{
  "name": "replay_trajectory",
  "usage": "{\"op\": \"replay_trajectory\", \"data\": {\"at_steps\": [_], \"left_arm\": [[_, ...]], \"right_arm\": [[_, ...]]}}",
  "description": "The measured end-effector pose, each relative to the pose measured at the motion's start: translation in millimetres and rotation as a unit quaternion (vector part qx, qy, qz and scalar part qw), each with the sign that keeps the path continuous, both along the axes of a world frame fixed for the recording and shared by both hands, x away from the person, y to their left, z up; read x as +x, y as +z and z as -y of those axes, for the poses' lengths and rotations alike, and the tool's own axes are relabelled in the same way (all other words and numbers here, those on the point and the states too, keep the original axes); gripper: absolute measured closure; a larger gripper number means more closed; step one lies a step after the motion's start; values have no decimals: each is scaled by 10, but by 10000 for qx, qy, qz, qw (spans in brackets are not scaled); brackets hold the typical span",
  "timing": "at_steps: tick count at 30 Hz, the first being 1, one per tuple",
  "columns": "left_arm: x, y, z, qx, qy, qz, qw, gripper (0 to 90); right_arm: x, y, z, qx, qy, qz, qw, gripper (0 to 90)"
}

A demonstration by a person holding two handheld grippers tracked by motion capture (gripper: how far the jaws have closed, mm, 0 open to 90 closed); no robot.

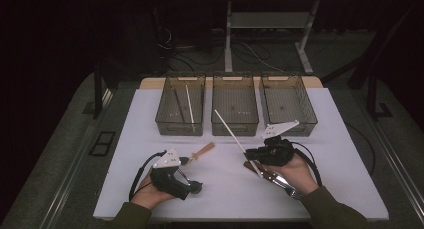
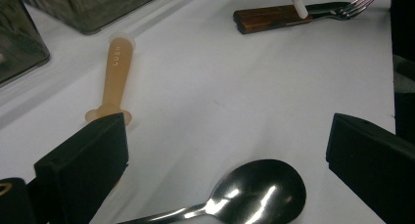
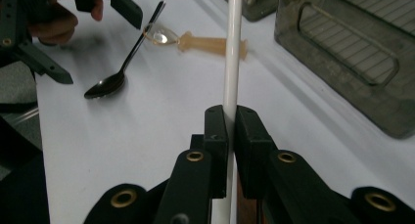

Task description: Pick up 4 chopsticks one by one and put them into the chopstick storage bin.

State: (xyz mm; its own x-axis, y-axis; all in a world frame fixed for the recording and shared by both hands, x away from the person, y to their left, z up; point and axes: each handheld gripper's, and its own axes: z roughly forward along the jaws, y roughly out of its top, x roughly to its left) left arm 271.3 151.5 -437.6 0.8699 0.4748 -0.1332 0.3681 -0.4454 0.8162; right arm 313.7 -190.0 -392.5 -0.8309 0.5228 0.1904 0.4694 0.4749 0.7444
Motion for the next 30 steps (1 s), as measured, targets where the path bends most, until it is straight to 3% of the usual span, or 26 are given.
{"op": "replay_trajectory", "data": {"at_steps": [12, 30], "left_arm": [[-1, 0, -8, -28, 2, 9, 10000, 6], [1, 4, -8, -42, -5, 36, 10000, 4]], "right_arm": [[182, 132, -175, 448, -170, 216, 9986, 843], [523, 425, -604, 658, -377, 533, 9957, 842]]}}
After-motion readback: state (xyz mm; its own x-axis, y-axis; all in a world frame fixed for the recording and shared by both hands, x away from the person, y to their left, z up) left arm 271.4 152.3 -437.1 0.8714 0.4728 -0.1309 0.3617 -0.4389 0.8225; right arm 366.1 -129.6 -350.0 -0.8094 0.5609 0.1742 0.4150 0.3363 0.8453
